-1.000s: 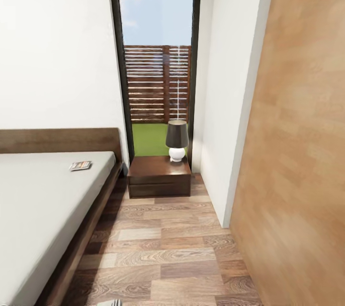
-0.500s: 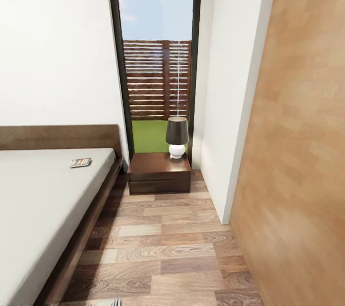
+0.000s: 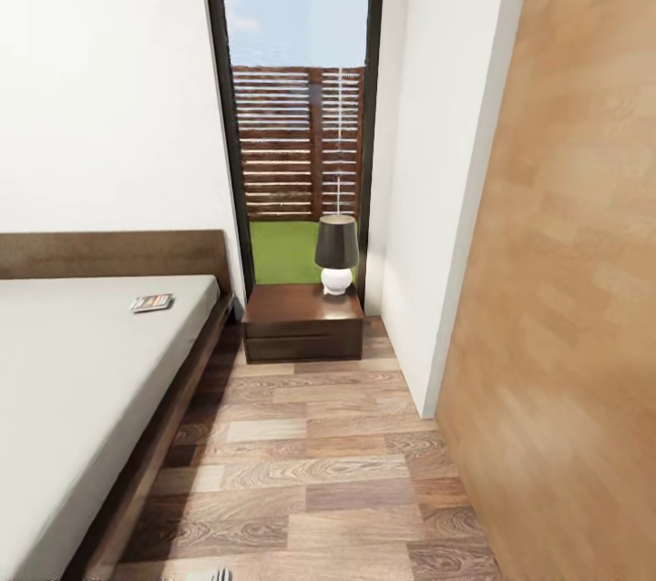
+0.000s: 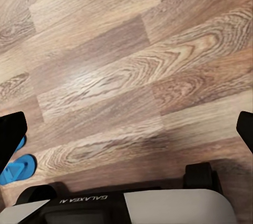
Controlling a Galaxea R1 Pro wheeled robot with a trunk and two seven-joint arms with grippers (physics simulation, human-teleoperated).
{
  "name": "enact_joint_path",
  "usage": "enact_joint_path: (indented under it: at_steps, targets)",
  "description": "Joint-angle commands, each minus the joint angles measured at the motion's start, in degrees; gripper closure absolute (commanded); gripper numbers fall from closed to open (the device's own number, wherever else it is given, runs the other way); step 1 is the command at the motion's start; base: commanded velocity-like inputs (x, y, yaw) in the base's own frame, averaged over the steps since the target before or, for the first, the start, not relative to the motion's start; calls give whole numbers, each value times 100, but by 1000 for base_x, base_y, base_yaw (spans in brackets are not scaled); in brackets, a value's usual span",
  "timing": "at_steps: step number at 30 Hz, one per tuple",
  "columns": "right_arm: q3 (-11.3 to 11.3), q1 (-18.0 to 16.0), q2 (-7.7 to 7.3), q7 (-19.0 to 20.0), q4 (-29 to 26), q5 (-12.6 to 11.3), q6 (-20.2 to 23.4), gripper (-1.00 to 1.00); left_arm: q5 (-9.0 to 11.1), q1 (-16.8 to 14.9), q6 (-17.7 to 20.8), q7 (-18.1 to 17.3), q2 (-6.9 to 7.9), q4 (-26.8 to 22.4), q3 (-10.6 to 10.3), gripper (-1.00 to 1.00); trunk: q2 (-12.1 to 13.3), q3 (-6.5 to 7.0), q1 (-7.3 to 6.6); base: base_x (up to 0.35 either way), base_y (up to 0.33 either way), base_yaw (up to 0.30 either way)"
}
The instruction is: In the bedroom, move the book from the bed onto either nightstand, and place the two sandals side by side next to the bed.
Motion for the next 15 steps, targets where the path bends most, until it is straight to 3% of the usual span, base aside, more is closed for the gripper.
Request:
enact_joint_path:
  at_steps: [1,15]
  targets:
    - [-28,-9,-2,30,21,-22,-3,-100,21,-5,-11,-26,2,8,6,-100,-4,-16,0,0,0,0]
    - [-28,-10,-2,30,21,-22,-3,-100,21,-5,-11,-26,2,8,6,-100,-4,-143,0,0,0,0]
